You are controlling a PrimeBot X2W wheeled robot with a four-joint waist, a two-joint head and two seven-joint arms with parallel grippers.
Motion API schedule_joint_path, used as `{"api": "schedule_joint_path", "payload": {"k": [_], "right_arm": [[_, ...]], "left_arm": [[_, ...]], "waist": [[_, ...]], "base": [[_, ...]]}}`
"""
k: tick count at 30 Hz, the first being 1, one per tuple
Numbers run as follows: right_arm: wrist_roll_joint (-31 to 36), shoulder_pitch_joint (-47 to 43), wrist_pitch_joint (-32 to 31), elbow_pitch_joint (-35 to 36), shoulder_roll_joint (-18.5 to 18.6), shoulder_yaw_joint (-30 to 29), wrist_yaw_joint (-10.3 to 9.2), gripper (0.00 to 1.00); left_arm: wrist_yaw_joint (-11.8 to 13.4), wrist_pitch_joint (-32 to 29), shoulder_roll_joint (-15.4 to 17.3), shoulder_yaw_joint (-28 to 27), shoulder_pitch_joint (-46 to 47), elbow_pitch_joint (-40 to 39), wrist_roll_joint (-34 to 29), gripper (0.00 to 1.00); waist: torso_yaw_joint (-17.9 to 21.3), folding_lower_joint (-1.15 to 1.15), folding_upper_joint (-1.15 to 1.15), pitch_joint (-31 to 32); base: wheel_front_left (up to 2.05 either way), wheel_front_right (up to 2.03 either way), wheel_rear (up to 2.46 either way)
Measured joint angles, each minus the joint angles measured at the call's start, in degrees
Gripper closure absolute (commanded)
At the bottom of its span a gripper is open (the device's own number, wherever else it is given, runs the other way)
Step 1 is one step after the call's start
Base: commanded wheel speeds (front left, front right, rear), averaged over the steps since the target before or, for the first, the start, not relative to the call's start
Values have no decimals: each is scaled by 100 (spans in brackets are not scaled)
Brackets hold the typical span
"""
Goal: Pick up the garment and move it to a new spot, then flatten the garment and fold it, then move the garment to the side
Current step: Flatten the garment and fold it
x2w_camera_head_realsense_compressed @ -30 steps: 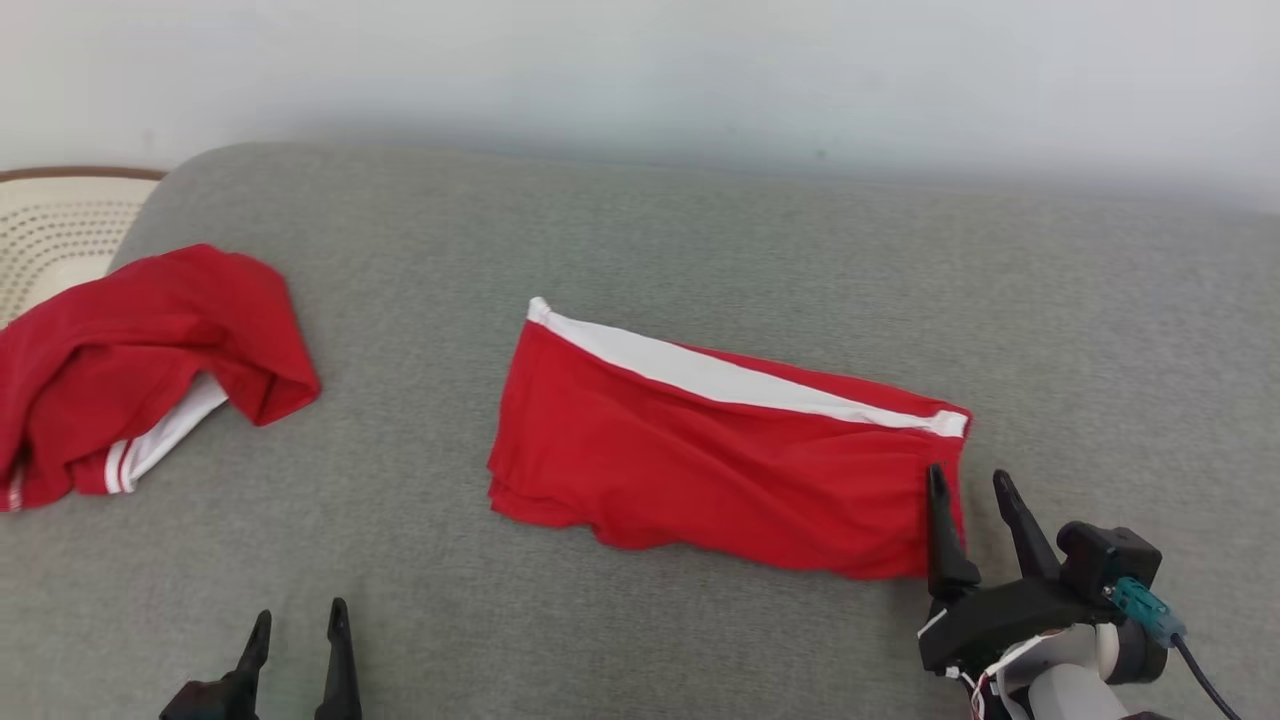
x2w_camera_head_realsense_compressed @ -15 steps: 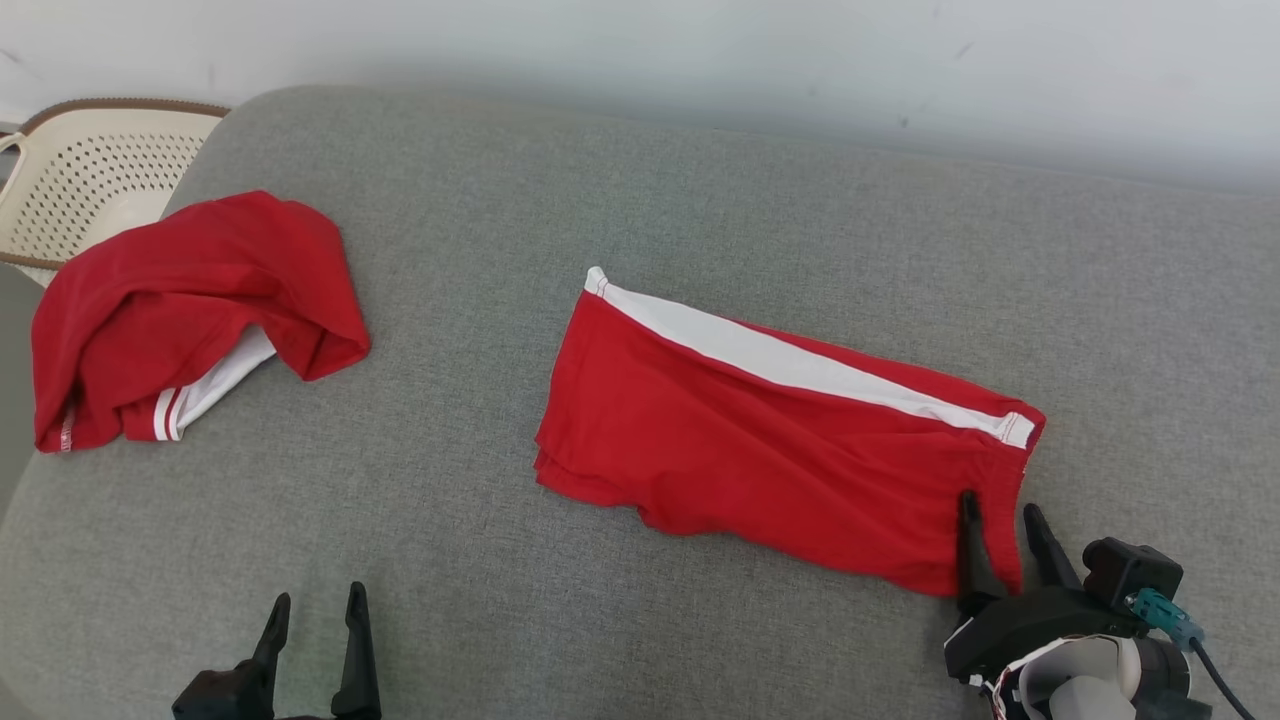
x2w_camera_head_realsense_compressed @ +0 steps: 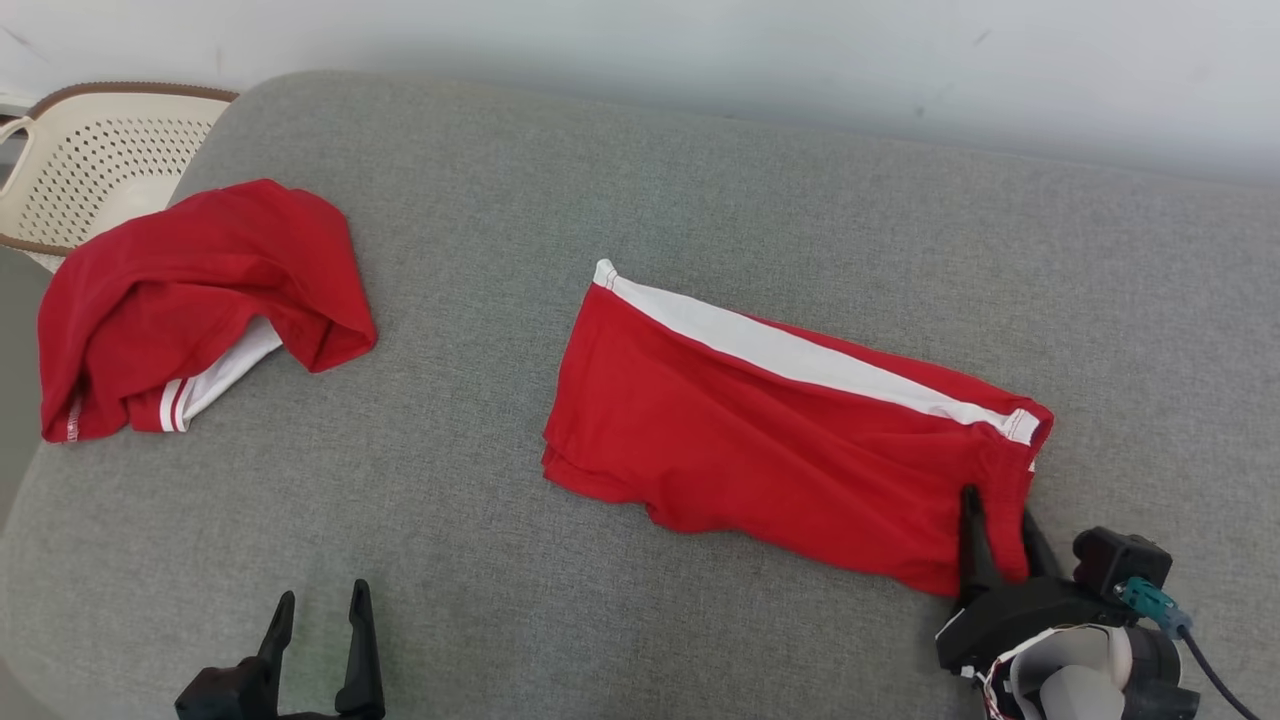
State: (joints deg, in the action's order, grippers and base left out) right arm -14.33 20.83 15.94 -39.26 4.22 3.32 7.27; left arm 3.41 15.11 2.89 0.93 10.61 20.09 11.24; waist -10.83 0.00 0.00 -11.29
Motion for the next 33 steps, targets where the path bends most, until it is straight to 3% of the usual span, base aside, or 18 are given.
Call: {"api": "schedule_joint_path", "payload": {"k": [12,26,33], "right_arm": [[-249,-158,-70,-33,49,-143,26,100],[-275,221,-81,-355,1080,215,26,100],[-1383,559,-84,-344,756,1040,24,100]], "left_arm": [[-36,0,-1,-36,-160,19,-15,0],[-62,0,1,-87,-479,147,92,0],[-63,0,-1,-31,-510,231,143,0]], "waist": [[80,1,1,323],[534,0,1,737],[675,0,1,782]], "base": [[0,0,0],[0,0,0],[0,0,0]]}}
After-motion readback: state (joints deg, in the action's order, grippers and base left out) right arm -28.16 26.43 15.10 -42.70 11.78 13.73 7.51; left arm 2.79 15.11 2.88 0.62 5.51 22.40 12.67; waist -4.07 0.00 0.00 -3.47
